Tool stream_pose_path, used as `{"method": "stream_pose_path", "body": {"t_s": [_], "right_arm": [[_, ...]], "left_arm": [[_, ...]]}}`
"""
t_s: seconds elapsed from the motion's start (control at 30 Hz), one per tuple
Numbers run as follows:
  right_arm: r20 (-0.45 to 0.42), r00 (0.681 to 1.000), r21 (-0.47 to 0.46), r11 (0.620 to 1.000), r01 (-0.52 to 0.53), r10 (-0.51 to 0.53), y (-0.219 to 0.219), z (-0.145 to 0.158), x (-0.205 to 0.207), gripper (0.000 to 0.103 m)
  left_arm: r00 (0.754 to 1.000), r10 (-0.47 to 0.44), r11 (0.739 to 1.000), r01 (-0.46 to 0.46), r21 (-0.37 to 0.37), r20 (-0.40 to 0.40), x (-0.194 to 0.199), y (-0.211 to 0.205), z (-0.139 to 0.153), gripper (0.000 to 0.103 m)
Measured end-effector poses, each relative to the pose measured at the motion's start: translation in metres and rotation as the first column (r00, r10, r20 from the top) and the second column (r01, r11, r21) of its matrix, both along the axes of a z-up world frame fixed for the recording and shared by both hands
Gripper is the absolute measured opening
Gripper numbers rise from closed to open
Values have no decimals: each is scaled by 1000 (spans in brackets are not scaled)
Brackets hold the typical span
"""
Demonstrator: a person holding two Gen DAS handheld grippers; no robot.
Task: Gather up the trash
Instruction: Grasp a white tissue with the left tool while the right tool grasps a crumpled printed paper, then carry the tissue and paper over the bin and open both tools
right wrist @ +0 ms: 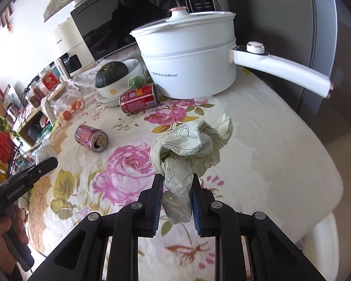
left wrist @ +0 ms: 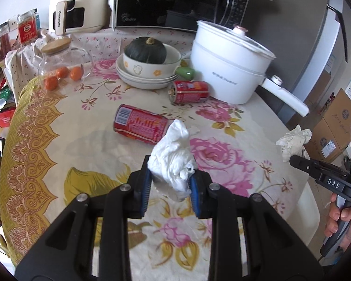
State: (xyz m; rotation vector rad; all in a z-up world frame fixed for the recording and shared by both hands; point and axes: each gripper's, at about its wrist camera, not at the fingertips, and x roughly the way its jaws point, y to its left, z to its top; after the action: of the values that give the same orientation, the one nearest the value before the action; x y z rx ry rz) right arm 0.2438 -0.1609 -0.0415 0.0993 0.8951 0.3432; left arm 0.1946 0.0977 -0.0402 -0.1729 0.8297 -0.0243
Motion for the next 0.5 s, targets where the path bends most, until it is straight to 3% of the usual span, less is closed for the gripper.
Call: {"method": "stream_pose_path", "body": {"t_s": [0.23, 0.5], "right_arm": [[7, 1000, -3, 1000, 14, -14, -17, 23, -35, 23], [-24, 999, -10, 999, 32, -32, -37, 30, -80, 23]], "left_arm": [[999, -49, 999, 49, -2, 3, -30, -26, 17, 31], [997, -76, 995, 75, -71, -11, -66, -51, 19, 31]]}}
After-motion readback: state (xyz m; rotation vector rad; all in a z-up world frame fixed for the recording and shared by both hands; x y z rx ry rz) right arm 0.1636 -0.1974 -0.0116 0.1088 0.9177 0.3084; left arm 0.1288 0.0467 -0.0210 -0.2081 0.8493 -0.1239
